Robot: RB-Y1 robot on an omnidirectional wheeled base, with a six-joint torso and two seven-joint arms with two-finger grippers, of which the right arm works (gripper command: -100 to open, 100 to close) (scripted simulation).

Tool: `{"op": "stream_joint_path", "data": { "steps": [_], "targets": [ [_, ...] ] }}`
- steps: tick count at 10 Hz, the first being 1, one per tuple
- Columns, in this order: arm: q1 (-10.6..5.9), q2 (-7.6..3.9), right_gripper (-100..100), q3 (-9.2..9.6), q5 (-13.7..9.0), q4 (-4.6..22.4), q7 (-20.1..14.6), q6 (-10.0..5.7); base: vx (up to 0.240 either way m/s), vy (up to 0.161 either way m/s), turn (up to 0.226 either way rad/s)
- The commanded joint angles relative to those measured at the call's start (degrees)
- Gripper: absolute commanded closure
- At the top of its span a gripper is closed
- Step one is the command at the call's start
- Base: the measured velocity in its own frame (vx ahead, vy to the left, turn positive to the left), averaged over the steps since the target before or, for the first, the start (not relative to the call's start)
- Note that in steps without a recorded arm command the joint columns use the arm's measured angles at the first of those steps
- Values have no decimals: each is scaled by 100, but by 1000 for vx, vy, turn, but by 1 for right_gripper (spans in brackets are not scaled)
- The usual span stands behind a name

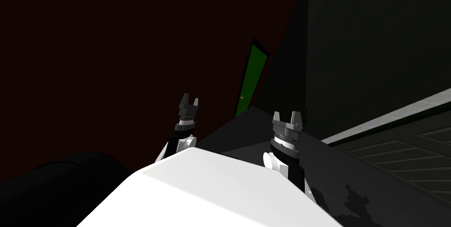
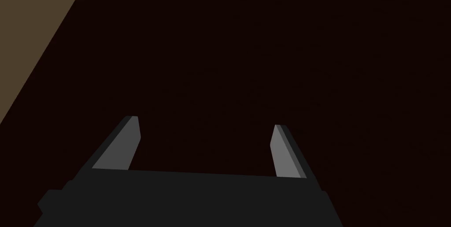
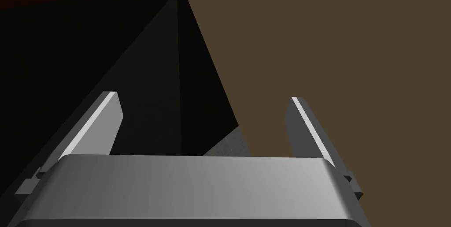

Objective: Pull the door open

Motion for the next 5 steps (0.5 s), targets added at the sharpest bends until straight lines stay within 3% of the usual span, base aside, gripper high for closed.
{"op": "stream_joint_path", "data": {
  "steps": [1,5],
  "targets": [
    [-18,-63,-100,-25,72,167,151,-44,127,-35,187],
    [-66,-193,-100,-94,269,625,567,-165,179,-86,120]
  ]
}}
